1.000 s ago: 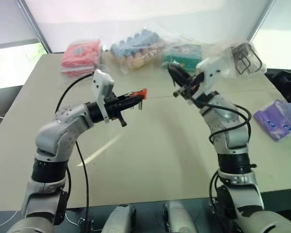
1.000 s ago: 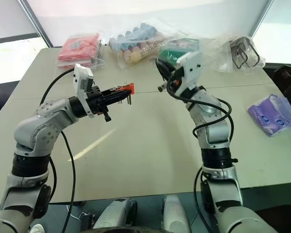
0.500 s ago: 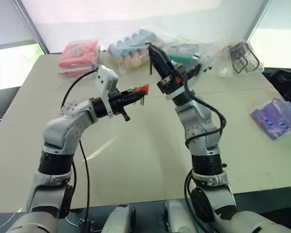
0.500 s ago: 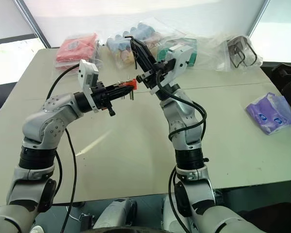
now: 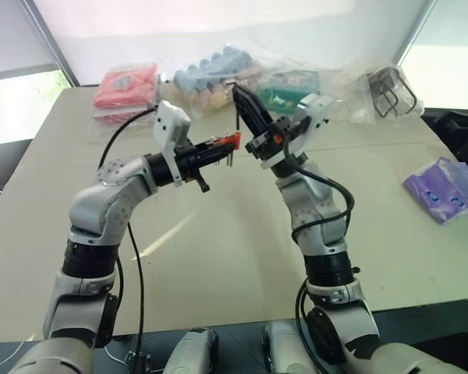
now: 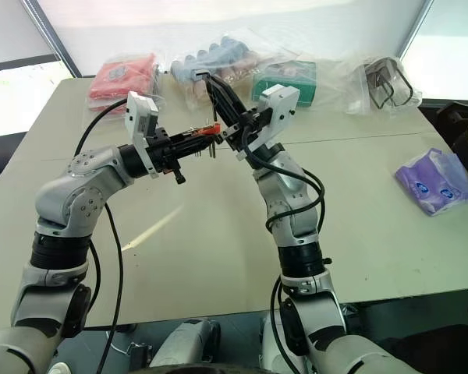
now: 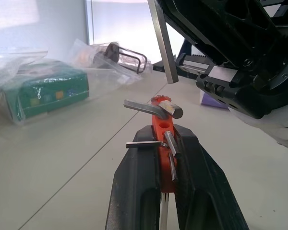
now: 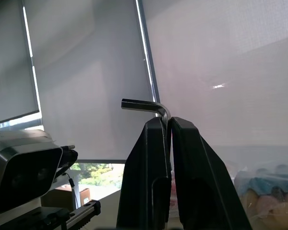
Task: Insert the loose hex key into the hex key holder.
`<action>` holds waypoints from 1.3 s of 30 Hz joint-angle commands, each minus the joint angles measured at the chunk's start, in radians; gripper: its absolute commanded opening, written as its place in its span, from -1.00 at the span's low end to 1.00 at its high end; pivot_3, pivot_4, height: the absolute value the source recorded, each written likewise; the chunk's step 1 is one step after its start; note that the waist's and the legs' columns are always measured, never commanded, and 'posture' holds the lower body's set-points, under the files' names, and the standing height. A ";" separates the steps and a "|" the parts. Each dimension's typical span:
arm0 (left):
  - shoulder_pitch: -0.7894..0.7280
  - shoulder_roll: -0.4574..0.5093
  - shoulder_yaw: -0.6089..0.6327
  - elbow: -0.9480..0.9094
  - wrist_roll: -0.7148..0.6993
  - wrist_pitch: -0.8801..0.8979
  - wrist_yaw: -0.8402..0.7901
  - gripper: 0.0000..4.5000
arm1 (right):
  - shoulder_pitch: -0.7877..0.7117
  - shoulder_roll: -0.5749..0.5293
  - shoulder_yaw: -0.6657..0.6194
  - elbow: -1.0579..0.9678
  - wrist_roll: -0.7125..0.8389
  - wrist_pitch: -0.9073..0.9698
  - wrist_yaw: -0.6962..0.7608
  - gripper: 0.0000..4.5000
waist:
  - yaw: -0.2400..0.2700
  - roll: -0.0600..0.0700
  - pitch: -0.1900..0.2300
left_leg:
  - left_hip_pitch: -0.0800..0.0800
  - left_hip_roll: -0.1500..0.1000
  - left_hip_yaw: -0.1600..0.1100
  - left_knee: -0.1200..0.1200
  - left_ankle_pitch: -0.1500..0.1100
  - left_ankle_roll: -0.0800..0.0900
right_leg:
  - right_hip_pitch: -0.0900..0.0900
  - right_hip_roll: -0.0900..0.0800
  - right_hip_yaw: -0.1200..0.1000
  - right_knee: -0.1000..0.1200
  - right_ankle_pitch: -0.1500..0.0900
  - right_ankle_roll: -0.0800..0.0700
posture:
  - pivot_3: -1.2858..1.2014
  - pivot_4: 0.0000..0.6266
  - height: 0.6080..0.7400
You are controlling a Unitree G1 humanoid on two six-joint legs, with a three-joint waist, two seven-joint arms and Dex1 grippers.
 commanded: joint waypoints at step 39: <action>-0.049 -0.029 0.054 -0.009 -0.048 0.006 0.044 -1.00 | 0.079 -0.001 0.029 -0.037 -0.032 -0.048 -0.012 -0.99 | 0.000 0.000 0.000 | 0.000 0.000 0.000 0.000 0.000 0.000 | 0.000 0.000 0.000 0.000 0.000 0.000 | 0.03 -0.52 1.00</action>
